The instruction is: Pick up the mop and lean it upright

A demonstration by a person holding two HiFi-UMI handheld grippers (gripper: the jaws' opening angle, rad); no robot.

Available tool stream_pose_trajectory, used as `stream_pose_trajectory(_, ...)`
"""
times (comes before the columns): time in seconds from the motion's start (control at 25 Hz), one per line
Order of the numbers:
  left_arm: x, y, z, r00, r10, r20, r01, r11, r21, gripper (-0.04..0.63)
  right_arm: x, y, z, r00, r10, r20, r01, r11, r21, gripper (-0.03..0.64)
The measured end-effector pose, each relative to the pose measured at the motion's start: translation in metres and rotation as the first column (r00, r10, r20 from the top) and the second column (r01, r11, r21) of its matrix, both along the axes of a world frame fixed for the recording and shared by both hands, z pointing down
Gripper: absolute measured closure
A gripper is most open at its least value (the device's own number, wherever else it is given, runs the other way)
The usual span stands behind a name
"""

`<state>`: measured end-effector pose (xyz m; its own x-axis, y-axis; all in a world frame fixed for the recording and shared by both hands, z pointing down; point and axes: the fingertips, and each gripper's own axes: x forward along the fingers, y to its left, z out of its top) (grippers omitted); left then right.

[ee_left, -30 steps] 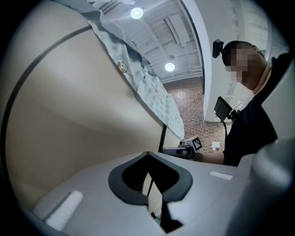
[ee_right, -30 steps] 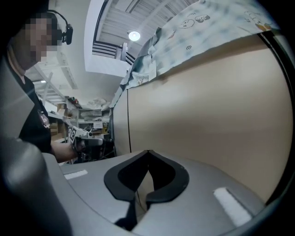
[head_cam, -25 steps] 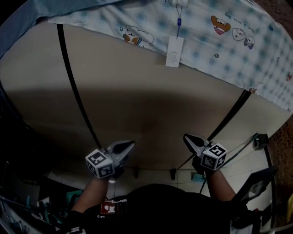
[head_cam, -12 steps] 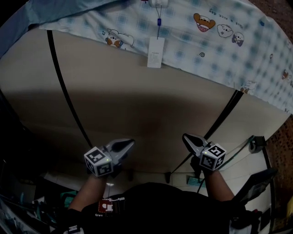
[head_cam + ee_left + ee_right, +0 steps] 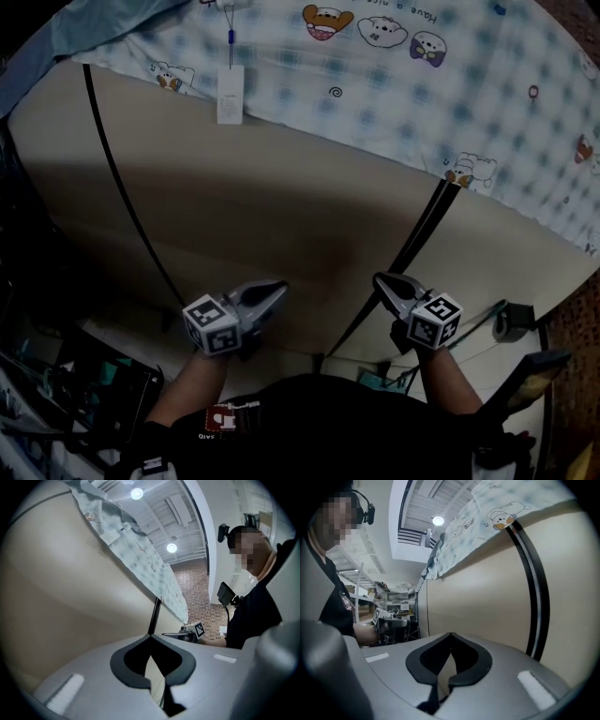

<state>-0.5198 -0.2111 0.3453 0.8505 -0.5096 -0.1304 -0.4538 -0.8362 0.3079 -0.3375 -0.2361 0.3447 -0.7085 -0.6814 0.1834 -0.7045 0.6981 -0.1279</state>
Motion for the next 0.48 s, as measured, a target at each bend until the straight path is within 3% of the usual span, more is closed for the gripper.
stream_pose_trajectory(0.16,0.029,0.007,0.002,0.999,0.005,0.036,-0.005,1.0,-0.001,0.595,0.026,0.0,0.001,1.0,0.002,0.019,-0.002,1.0,-0.013,0.601)
stream_pose_trajectory(0.48,0.038,0.0,0.005,0.996,0.068,0.052,-0.067,0.998,-0.004,0.595,0.046,0.009,0.003,0.995,0.077,0.066,-0.075,0.997,-0.03,0.601)
